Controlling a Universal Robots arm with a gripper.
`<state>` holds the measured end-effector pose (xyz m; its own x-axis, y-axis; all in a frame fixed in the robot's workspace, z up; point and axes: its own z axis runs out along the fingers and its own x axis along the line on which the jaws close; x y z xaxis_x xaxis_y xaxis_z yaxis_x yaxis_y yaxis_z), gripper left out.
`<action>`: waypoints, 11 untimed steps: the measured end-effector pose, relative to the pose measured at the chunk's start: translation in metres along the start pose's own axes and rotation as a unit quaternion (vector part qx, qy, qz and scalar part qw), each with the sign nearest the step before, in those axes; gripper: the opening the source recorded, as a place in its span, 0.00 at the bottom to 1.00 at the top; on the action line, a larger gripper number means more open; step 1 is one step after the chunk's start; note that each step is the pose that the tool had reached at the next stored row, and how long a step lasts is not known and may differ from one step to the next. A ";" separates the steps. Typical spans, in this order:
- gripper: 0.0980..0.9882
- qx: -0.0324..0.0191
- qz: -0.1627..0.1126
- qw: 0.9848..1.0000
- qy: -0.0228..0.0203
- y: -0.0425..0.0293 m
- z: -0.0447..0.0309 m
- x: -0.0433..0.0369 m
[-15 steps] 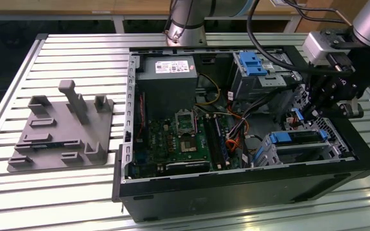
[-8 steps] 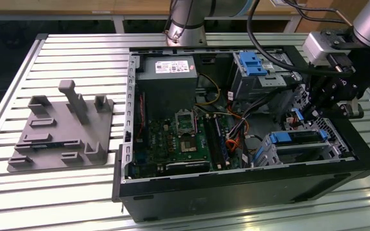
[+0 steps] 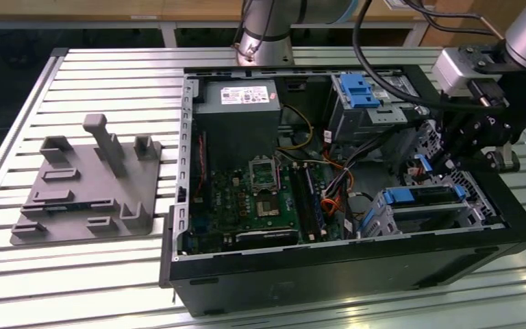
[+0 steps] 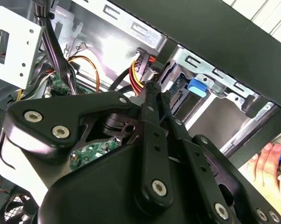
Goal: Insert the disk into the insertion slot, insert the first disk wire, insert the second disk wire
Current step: 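Insert the first disk wire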
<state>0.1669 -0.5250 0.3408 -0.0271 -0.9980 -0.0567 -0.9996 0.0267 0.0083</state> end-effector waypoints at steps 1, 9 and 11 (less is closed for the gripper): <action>0.08 0.000 0.000 1.000 0.000 -0.0001 0.0000 0.0012; 0.08 0.000 0.000 1.000 -0.001 -0.0005 -0.0005 0.0100; 0.08 0.000 0.000 1.000 -0.001 -0.0005 -0.0006 0.0113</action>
<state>0.1672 -0.5364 0.3407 -0.0272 -0.9979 -0.0582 -0.9996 0.0267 0.0083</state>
